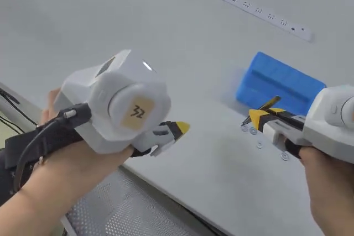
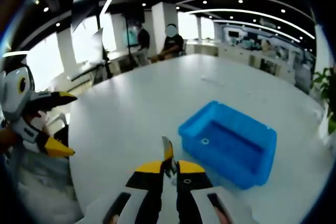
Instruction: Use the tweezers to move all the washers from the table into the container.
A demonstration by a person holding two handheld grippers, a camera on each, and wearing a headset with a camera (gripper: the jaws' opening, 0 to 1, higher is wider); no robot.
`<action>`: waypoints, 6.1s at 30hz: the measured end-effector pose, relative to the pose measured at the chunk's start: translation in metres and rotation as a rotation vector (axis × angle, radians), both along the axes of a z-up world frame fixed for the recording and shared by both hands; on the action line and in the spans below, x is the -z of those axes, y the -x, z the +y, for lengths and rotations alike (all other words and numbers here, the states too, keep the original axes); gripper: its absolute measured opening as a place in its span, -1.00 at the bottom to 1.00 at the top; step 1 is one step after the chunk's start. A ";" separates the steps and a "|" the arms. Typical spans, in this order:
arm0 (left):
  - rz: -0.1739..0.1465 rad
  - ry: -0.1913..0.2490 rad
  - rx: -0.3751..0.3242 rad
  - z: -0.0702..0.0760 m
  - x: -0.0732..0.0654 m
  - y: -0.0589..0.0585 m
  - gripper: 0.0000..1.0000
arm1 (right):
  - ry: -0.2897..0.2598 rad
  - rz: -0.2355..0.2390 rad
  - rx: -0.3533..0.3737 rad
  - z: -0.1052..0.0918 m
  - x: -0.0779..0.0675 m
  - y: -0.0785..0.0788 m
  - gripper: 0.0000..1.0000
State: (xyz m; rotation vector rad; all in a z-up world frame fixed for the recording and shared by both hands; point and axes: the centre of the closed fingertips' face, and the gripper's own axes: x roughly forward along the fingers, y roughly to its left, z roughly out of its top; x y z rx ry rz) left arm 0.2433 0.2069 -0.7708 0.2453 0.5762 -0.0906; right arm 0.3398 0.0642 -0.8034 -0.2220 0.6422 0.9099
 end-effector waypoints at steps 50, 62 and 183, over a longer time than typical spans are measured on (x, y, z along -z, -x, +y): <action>0.040 -0.039 0.010 0.002 0.007 0.002 0.70 | 0.037 -0.016 -0.010 -0.001 0.010 -0.008 -0.92; 0.039 -0.041 0.010 0.002 0.007 0.002 0.69 | 0.035 0.002 0.004 -0.005 0.008 -0.007 -0.92; 0.067 -0.006 0.098 -0.017 0.011 0.005 0.66 | -0.078 0.005 0.124 -0.026 -0.012 -0.011 -0.89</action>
